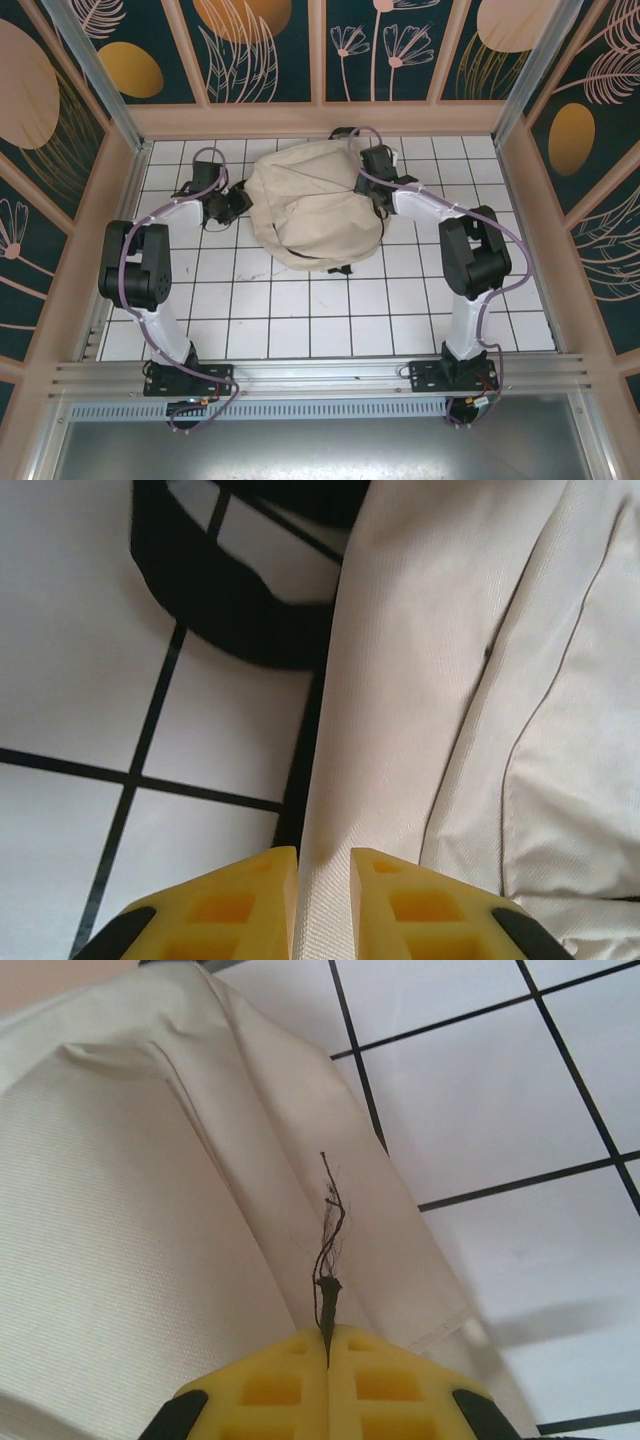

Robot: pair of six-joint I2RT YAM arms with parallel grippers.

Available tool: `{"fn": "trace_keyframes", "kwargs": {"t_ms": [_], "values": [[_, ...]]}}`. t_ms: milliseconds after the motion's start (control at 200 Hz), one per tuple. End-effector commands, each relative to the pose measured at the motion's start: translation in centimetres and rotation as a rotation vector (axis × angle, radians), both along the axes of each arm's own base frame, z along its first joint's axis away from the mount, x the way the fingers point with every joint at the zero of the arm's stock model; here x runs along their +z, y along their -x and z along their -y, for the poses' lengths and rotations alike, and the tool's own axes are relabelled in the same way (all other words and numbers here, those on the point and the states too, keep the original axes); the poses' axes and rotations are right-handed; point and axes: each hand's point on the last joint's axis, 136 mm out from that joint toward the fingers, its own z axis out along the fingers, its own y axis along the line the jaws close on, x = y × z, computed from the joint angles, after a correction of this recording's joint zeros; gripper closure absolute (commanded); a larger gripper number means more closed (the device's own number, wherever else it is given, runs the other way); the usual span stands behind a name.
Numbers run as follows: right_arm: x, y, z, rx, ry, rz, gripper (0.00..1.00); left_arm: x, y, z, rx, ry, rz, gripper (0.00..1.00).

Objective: Pack books, pencil case, and school supplies into a backpack

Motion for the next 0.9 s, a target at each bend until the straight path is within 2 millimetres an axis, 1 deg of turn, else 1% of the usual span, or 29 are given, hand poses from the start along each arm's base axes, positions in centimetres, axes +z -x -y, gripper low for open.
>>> {"fn": "trace_keyframes", "kwargs": {"t_ms": [0, 45, 50, 80, 120, 140, 155, 170, 185, 250, 315, 345, 415, 460, 540, 560, 571, 586, 651, 716, 791, 846, 891], "values": [[7.0, 0.2, -0.1, 0.037, -0.085, 0.16, 0.55, 3.3, -1.9, -2.2, 0.067, -0.105, 0.063, 0.35], [9.2, 0.5, 0.2, 0.042, -0.099, 0.216, 0.46, 4.3, -1.9, -3.3, 0.102, -0.154, 0.075, 0.3], [9.2, 0.5, 0.2, 0.042, -0.099, 0.216, 0.46, 4.5, -1.9, -3.4, 0.107, -0.158, 0.078, 0.29], [10.7, 0.8, 0.5, 0.043, -0.103, 0.253, 0.41, 5.3, -1.8, -4.0, 0.126, -0.187, 0.088, 0.26], [12.5, 1.2, 1.2, 0.03, -0.096, 0.298, 0.35, 6.6, -1.7, -5.1, 0.161, -0.237, 0.109, 0.23], [13.3, 1.4, 1.6, 0.022, -0.088, 0.322, 0.33, 6.7, -1.7, -5.6, 0.173, -0.261, 0.109, 0.21], [13.9, 1.6, 2.0, 0.014, -0.08, 0.341, 0.31, 8.1, -1.5, -5.9, 0.184, -0.269, 0.138, 0.2], [14.3, 1.8, 2.4, 0.006, -0.071, 0.355, 0.29, 8.7, -1.4, -6.3, 0.197, -0.285, 0.15, 0.19], [15.1, 2.0, 2.8, -0.006, -0.064, 0.378, 0.26, 9.2, -1.3, -6.7, 0.211, -0.303, 0.16, 0.18], [17.0, 2.9, 5.0, -0.053, -0.021, 0.437, 0.19, 11.5, -0.8, -8.7, 0.282, -0.378, 0.208, 0.12], [18.0, 3.7, 7.3, -0.106, 0.032, 0.476, 0.12, 13.5, 0.0, -10.8, 0.361, -0.455, 0.264, 0.04], [18.2, 4.1, 8.5, -0.138, 0.056, 0.488, 0.09, 14.4, 0.4, -11.7, 0.401, -0.489, 0.293, 0.02], [17.9, 4.9, 11.3, -0.209, 0.105, 0.504, 0.02, 16.1, 1.6, -14.1, 0.508, -0.566, 0.356, 0.02], [17.4, 5.6, 13.4, -0.263, 0.132, 0.513, 0.01, 16.6, 2.6, -15.4, 0.578, -0.609, 0.392, 0.01], [16.0, 7.0, 17.2, -0.361, 0.168, 0.533, 0.01, 16.5, 4.5, -17.9, 0.712, -0.684, 0.416, 0.01], [15.6, 7.4, 18.0, -0.379, 0.171, 0.542, 0.01, 16.3, 4.9, -18.2, 0.731, -0.702, 0.416, 0.01], [15.7, 7.5, 18.5, -0.392, 0.17, 0.552, 0.01, 16.5, 5.0, -18.4, 0.743, -0.706, 0.426, 0.01], [15.2, 7.9, 19.2, -0.408, 0.173, 0.556, 0.01, 15.6, 5.4, -18.6, 0.746, -0.727, 0.416, 0.01], [13.6, 9.5, 21.8, -0.466, 0.173, 0.588, 0.01, 14.7, 6.2, -19.2, 0.762, -0.768, 0.441, 0.01], [12.0, 11.0, 24.1, -0.522, 0.172, 0.612, 0.01, 13.1, 7.1, -19.6, 0.782, -0.796, 0.446, 0.01], [9.5, 12.0, 26.2, -0.566, 0.145, 0.57, 0.01, 11.5, 7.6, -19.9, 0.775, -0.829, 0.446, 0.01], [7.5, 12.6, 27.7, -0.608, 0.134, 0.526, 0.01, 10.7, 7.5, -19.8, 0.747, -0.843, 0.452, 0.01], [6.4, 13.1, 28.2, -0.624, 0.161, 0.511, 0.01, 10.2, 7.4, -19.5, 0.712, -0.852, 0.468, 0.01]]}}
